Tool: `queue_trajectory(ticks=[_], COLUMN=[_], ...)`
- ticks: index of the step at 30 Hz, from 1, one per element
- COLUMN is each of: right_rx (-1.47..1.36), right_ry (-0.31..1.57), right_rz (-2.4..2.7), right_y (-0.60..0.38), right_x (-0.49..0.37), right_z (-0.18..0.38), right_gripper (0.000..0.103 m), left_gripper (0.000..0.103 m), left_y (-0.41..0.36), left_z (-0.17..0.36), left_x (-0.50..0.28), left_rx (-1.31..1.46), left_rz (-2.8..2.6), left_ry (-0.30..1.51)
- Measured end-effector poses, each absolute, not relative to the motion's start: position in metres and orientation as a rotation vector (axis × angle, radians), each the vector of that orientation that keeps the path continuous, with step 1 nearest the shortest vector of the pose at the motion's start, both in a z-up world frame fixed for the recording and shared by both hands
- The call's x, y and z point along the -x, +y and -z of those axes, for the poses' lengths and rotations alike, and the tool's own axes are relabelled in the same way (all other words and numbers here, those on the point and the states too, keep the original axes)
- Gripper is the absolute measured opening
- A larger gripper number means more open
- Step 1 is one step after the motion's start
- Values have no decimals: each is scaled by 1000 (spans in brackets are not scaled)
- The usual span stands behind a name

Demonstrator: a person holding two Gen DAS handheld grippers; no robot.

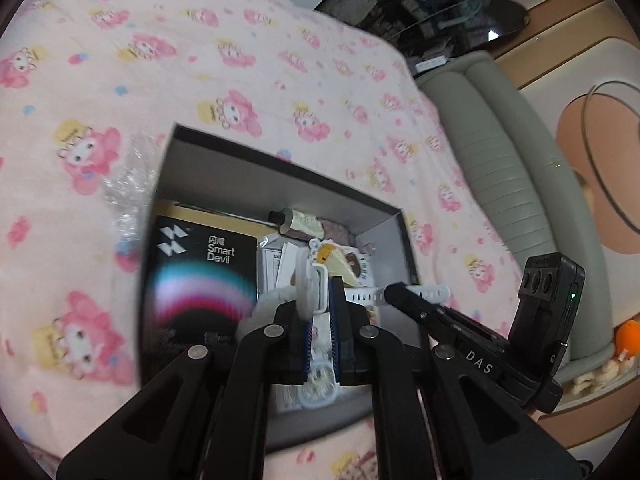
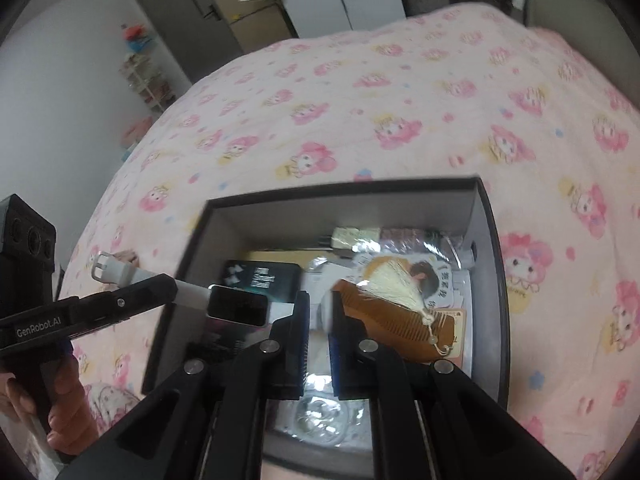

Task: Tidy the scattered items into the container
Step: 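Carry the smartwatch with the left gripper toward the box, then lower the smartwatch into the black box with the left gripper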

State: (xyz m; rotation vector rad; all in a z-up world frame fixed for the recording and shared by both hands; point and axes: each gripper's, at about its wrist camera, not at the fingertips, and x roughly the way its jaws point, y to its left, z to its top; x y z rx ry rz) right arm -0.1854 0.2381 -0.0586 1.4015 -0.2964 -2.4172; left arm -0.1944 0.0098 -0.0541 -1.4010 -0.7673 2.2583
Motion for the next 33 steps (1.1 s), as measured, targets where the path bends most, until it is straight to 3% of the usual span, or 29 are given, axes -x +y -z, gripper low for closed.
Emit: queue_trajectory(ticks=[8,9,12,14,18,22,24,29,33], right_rx=[-1489,-1511,-1561,-1555,-1472,-1372,-1408,-1541,-1599], right_ry=[-285,-292,-231,-171,-169,-199,-166,-311,-266], right_rz=[2399,2398,2434,2476,2564,2600,2598,2410,2401], right_y=[249,250,251,250,256,261,256,248,242], right_x=[211,213,211,206,190,183,196,234,247], right_z=[92,95,98,93,68,51,57,82,96], right_gripper=[8,11,37,38,38,38,38,37,37], left_gripper=[6,6,11,20,24,25,25,24,24], left_y=[17,16,13,10,7,7,8,13,28], left_z=[89,91,101,105,99,93,94,102,114], left_x=[207,206,207,205,194,193,201,225,241], left_rx=[1473,1490,1571,1608,1597,1570,1586,1630,1725], left_rz=[-2302,-2304,-2289,-2257,-2231,-2253,-2280,-2275,-2248], left_ry=[-784,-784,-773,-780,-777,-749,-738,-738,-641])
